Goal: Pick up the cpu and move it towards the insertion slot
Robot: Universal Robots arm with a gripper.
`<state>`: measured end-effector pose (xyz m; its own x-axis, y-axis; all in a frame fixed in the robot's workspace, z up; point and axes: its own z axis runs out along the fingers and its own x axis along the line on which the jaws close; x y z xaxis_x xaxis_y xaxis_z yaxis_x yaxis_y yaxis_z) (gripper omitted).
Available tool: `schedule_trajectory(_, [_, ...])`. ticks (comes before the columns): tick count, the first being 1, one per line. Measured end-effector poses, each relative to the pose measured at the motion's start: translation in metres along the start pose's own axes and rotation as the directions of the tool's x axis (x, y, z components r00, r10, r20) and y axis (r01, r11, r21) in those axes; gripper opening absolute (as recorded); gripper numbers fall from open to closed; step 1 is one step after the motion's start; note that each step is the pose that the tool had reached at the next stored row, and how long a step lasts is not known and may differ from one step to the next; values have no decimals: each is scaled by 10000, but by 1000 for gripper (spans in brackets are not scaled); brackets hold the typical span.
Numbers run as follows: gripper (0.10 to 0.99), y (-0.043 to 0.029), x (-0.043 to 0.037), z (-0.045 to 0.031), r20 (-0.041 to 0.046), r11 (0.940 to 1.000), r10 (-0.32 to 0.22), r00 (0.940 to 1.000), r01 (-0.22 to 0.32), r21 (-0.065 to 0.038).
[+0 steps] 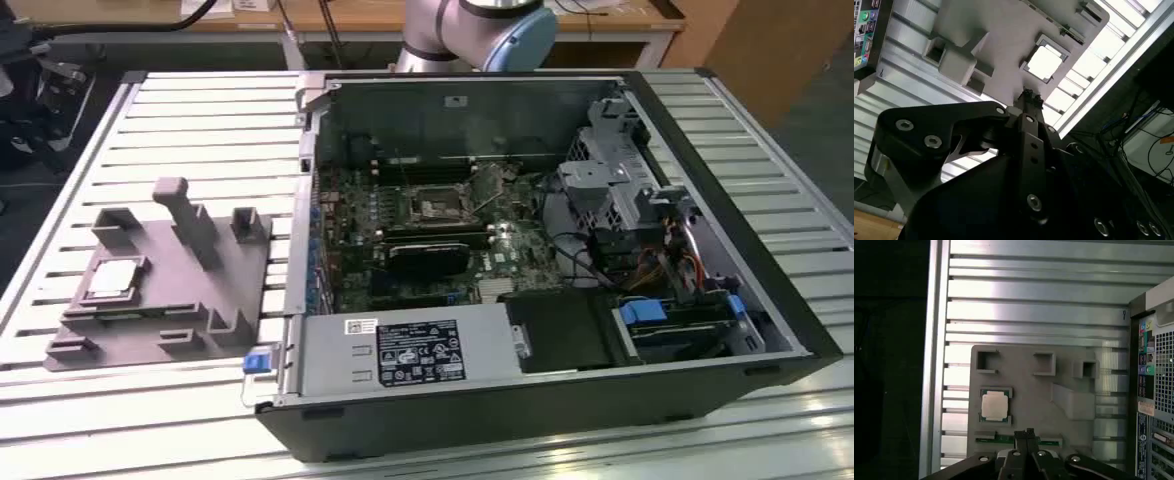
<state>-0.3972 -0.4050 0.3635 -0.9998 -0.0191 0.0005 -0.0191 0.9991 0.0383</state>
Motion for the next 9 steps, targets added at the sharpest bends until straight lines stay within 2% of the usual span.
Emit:
schedule_trajectory(5, [106,0,4,-1,-1,10000,0,10000,0,2])
schedule_trajectory(9, [106,1,54,0,0,10000,0,10000,0,0])
